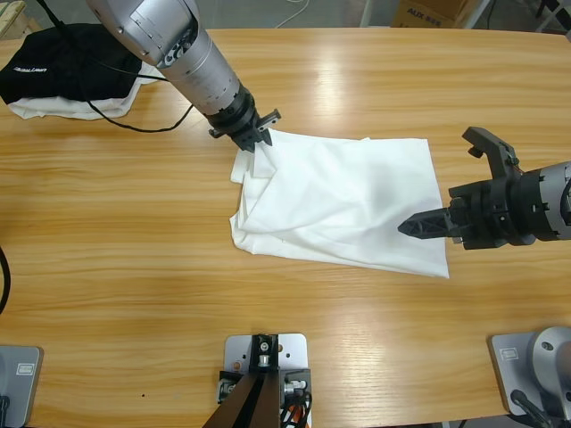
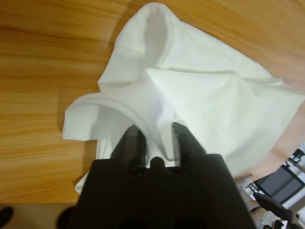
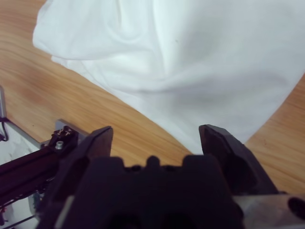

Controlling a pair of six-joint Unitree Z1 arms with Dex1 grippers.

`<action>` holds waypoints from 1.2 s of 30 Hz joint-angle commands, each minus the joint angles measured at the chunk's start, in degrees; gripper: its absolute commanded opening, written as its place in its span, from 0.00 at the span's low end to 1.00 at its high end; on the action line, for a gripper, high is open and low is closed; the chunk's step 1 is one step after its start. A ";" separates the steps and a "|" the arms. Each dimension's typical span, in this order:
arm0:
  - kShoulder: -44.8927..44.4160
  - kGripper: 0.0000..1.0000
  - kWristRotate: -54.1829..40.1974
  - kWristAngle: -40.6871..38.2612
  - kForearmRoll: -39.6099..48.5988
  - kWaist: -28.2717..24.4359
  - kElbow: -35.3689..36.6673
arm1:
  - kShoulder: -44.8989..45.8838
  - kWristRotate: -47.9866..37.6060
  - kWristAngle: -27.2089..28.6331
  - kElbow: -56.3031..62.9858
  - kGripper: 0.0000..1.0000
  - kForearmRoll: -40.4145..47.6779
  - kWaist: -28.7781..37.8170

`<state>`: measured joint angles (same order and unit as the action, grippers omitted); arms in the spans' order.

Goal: Fold clothes

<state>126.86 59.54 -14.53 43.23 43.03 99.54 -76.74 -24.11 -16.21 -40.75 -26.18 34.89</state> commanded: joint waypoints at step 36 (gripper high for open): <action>-14.10 1.00 -26.23 20.32 1.50 1.46 -6.74 | -1.22 -0.85 -1.02 2.95 0.74 2.01 -0.70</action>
<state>125.28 42.23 3.38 44.15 40.92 103.32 -77.03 -24.31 -16.42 -39.73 -25.46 34.89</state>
